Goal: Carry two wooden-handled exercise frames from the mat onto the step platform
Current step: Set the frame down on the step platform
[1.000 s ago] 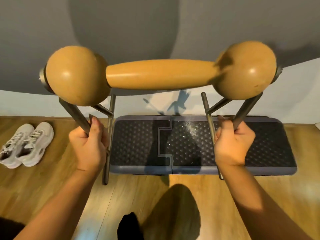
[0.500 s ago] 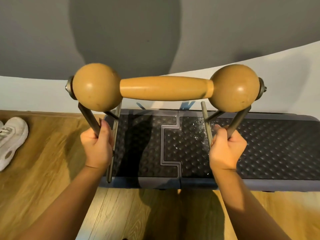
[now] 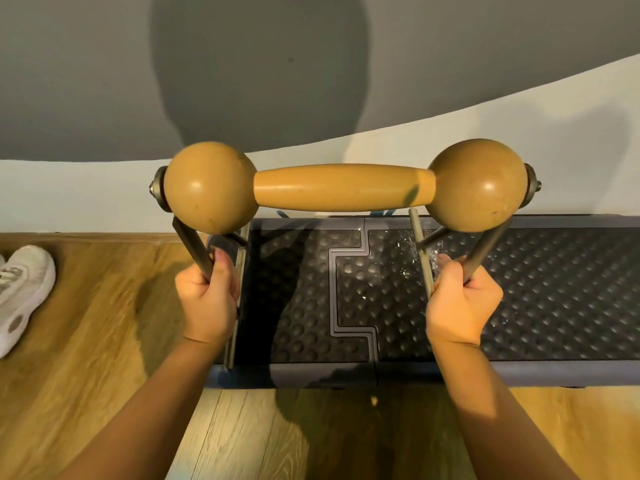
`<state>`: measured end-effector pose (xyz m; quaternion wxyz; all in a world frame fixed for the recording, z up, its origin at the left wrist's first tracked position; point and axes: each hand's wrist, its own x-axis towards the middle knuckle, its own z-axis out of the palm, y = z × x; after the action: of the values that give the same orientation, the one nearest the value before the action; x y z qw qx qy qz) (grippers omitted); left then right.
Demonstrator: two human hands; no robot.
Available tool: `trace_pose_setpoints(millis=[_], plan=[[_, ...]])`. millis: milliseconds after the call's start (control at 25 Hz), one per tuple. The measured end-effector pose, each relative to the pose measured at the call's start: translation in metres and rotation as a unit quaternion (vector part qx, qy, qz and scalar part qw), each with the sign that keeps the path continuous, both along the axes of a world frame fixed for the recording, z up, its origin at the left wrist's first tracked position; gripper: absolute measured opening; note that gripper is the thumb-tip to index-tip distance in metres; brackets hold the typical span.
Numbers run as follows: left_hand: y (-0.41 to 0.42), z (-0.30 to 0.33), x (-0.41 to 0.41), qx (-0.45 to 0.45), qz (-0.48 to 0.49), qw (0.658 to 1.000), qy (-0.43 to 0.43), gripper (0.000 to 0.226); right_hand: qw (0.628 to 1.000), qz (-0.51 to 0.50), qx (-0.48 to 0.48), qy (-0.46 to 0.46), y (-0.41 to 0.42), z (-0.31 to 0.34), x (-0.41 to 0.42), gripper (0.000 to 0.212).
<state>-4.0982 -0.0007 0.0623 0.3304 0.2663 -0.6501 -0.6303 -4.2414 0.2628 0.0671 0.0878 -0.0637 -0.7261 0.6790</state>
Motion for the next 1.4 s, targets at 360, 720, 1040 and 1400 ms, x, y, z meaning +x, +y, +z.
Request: trace_pose_setpoints(millis=[360, 720, 1040, 1400], plan=[[-0.002, -0.011, 0.007, 0.003, -0.004, 1.000, -0.019, 0.047, 0.999, -0.018, 0.039, -0.007, -0.001, -0.014, 0.011, 0.054], [0.010, -0.020, 0.013, 0.023, -0.011, 1.000, -0.003, 0.048, 0.999, 0.004, 0.045, 0.002, 0.003, -0.019, 0.012, 0.046], [0.007, -0.024, 0.012, 0.038, -0.011, 0.999, -0.018, 0.046, 0.999, 0.022, 0.038, 0.002, 0.005, -0.030, 0.007, 0.044], [0.006, -0.006, 0.025, -0.009, -0.057, 0.990, -0.132, 0.057, 0.989, 0.117, 0.078, -0.036, 0.019, -0.020, 0.004, 0.055]])
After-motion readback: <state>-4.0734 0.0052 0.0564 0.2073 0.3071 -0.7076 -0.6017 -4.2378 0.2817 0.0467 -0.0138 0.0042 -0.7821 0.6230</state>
